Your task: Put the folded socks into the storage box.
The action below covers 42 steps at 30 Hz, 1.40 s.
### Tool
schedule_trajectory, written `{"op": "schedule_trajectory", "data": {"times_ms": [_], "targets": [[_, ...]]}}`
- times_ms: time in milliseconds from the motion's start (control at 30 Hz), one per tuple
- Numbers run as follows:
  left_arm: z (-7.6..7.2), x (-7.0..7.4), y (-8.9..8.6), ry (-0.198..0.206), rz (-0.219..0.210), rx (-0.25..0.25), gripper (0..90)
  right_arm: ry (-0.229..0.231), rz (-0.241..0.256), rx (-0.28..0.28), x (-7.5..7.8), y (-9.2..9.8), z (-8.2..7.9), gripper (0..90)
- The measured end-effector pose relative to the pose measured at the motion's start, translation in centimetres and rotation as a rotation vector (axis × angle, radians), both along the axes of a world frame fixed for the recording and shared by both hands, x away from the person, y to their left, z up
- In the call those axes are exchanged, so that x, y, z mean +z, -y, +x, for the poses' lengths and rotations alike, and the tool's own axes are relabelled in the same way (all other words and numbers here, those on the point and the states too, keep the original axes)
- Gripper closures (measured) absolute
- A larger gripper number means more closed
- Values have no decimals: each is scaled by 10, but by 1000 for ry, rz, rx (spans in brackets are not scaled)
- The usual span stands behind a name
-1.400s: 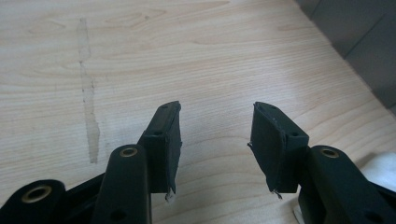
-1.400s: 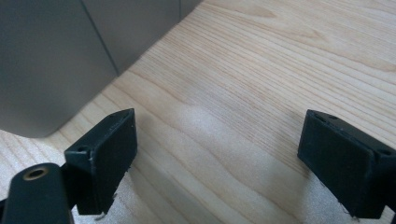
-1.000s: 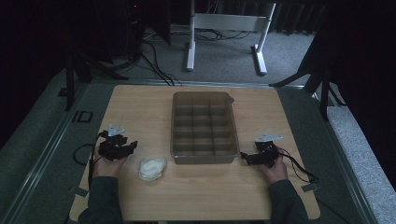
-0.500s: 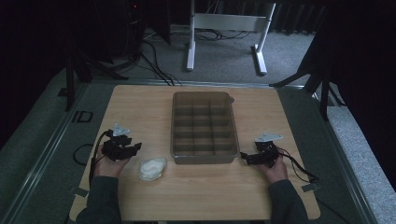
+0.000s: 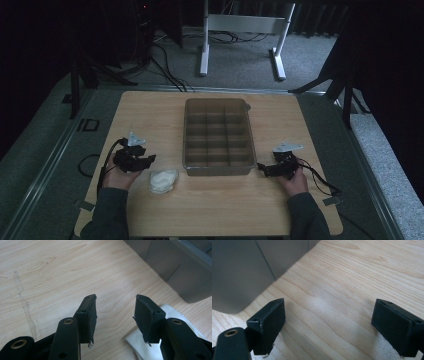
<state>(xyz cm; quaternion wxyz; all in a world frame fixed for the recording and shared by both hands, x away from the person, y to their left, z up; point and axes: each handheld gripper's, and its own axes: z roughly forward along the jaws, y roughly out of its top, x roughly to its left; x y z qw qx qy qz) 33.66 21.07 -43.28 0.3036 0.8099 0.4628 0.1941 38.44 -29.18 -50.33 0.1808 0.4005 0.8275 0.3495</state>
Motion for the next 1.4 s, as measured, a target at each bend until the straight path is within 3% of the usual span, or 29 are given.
{"op": "schedule_trajectory", "data": {"times_ms": [367, 767, 1400], "targets": [[-4, 1, 8, -18, 69, -43, 528, 0, 2, -1, 0, 0, 0, 115], [-13, 1, 17, -34, 116, -100, 522, 0, 2, -2, 0, 0, 0, 116], [-32, -6, 25, -88, 127, -168, 489, 0, 2, -2, 0, 0, 0, 116]]}}
